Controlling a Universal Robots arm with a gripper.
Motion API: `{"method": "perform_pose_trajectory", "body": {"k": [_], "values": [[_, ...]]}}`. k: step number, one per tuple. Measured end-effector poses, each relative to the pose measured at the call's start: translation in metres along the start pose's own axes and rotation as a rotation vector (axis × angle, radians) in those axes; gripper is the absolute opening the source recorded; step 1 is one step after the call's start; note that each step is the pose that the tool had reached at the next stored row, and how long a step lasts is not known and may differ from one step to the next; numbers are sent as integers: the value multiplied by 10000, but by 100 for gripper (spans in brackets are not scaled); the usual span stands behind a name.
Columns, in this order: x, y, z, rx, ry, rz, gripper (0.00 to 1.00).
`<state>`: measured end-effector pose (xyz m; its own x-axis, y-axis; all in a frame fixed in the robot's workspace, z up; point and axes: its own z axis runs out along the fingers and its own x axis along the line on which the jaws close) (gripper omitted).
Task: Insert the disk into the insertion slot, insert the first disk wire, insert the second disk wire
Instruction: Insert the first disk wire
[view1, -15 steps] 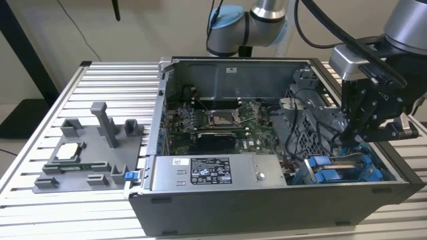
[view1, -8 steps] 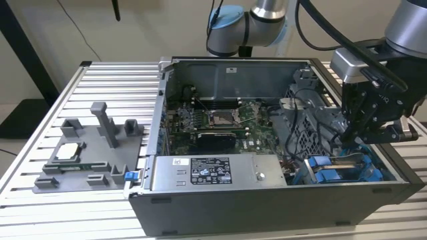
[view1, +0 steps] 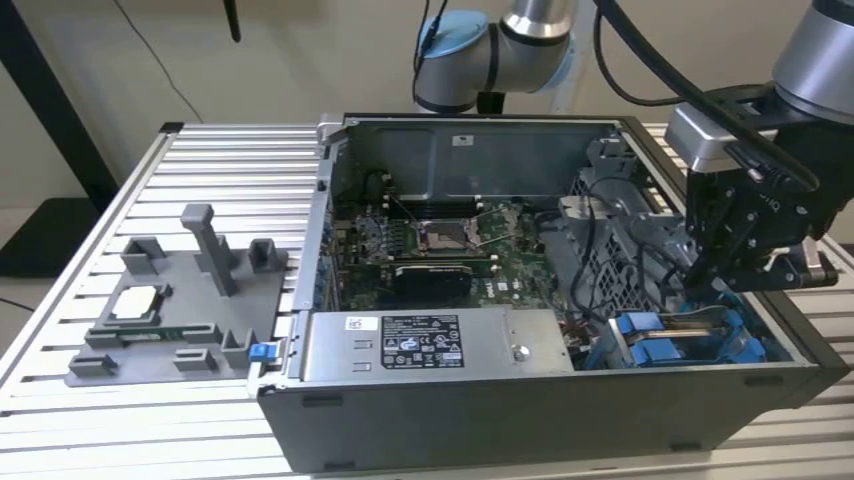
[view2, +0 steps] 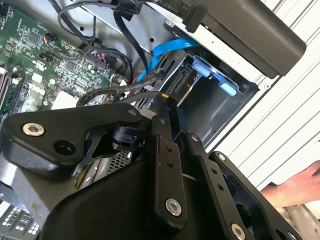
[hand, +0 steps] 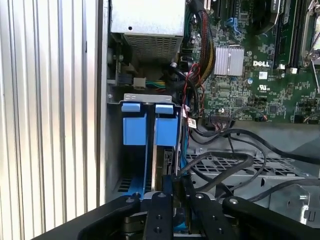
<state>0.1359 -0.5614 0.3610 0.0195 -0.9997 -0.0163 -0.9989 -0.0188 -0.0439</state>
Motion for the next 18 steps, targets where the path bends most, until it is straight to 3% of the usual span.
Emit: {"method": "perform_pose_trajectory", "body": {"k": [18], "values": [[13,-115,178,-8,22,-1,0]]}}
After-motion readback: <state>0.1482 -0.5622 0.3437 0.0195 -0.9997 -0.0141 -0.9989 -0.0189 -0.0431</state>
